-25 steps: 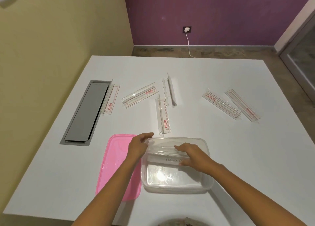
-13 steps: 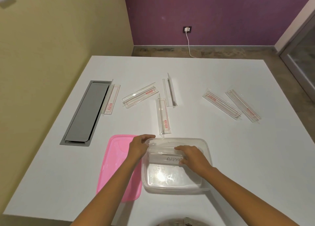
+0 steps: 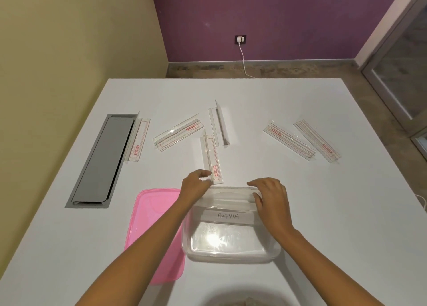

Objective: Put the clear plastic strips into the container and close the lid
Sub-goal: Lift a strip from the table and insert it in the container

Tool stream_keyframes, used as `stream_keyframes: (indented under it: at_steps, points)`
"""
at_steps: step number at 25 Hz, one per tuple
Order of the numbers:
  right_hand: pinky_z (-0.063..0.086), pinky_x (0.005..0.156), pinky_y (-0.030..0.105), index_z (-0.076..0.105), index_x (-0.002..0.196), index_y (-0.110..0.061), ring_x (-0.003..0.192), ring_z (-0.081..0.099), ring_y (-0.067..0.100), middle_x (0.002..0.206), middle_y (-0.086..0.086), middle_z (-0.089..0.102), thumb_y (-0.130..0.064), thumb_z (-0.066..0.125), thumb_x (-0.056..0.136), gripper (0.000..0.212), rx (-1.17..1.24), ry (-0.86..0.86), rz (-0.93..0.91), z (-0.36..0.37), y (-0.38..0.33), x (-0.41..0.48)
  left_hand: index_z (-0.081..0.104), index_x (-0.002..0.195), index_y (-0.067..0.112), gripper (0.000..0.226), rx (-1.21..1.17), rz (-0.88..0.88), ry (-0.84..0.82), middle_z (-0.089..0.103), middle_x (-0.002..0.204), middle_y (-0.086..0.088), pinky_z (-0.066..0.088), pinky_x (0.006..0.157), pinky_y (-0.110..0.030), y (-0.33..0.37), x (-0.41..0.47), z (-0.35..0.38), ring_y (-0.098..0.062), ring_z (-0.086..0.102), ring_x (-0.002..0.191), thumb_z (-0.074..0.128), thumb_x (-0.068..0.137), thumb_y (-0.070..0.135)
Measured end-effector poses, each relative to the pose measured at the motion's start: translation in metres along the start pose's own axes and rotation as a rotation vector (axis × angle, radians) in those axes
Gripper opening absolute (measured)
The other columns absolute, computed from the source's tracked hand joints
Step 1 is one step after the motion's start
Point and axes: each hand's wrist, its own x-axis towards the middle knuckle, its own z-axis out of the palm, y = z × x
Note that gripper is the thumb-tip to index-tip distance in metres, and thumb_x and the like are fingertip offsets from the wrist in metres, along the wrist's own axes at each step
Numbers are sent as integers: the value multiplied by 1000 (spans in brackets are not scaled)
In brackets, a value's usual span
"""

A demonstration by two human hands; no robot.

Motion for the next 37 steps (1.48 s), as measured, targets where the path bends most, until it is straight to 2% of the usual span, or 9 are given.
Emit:
stream_keyframes:
  at_steps: [3, 6, 11, 16, 20, 23, 28, 32, 37]
  points:
    - [32, 89, 25, 67, 103, -22, 99, 57, 21, 100, -4, 68, 0, 62, 81, 31, 17, -49, 53, 4, 8, 3, 58, 75, 20, 9, -50, -52, 40, 56, 78, 0, 40, 69, -28, 20, 26, 4, -20, 53, 77, 54, 84, 22]
    - [43, 83, 28, 68, 100, -22, 91, 59, 20, 96, -5, 69, 11, 56, 77, 42, 62, -51, 48, 6, 10, 3, 40, 63, 16, 29, 187, -101, 51, 39, 64, 4, 28, 50, -23, 26, 54, 9, -11, 39, 55, 57, 82, 30]
    - [49, 71, 30, 68, 98, -22, 84, 60, 18, 94, -5, 70, 15, 54, 73, 47, 79, -58, 1, 8, 12, 12, 48, 69, 5, 29, 327, -191, 64, 58, 77, -10, 42, 59, -26, 22, 78, 23, -27, 58, 73, 66, 78, 26]
    - [51, 72, 34, 68, 98, -22, 83, 60, 19, 93, -5, 70, 11, 56, 77, 40, 86, -63, -5, 8, 15, 14, 58, 104, -7, 23, 323, -196, 203, 61, 109, -23, 48, 77, -36, 20, 84, 26, -39, 61, 102, 55, 82, 0]
    - [48, 83, 32, 66, 102, -22, 91, 58, 15, 98, -6, 68, -8, 52, 92, 22, 139, -80, 28, 7, 11, 17, 64, 99, -6, 18, -66, -218, 132, 69, 87, -15, 58, 56, -28, 20, 80, 16, -24, 68, 64, 58, 82, -4]
    - [44, 88, 25, 65, 105, -22, 96, 56, 9, 103, -8, 65, -16, 49, 95, 19, 307, -57, 118, -1, 0, 24, 68, 91, 3, 15, -239, -132, 10, 61, 65, -6, 49, 44, -21, 25, 58, 9, -12, 57, 41, 55, 85, -2]
    - [45, 83, 9, 63, 111, -21, 96, 60, -1, 106, -8, 67, -25, 61, 89, 22, 682, -99, 287, -21, -24, 42, 69, 98, 10, 18, -412, -51, -259, 60, 82, -13, 49, 63, -26, 27, 20, 11, -18, 56, 65, 59, 83, 6]
    - [49, 92, 23, 51, 127, -12, 109, 60, 12, 121, 6, 64, -37, 60, 84, 51, 1193, -365, 470, -27, -36, 50, 74, 92, 15, 18, -503, -69, -436, 62, 97, -22, 43, 77, -40, 23, -12, 27, -33, 51, 90, 67, 75, 14]
    - [58, 80, 33, 55, 123, -8, 104, 66, 26, 112, 11, 69, -45, 74, 68, 68, 1473, -470, 483, -30, -34, 39, 71, 96, 8, 19, -381, 3, -465, 69, 79, -3, 50, 59, -21, 17, -45, 28, -15, 62, 68, 54, 93, 15]
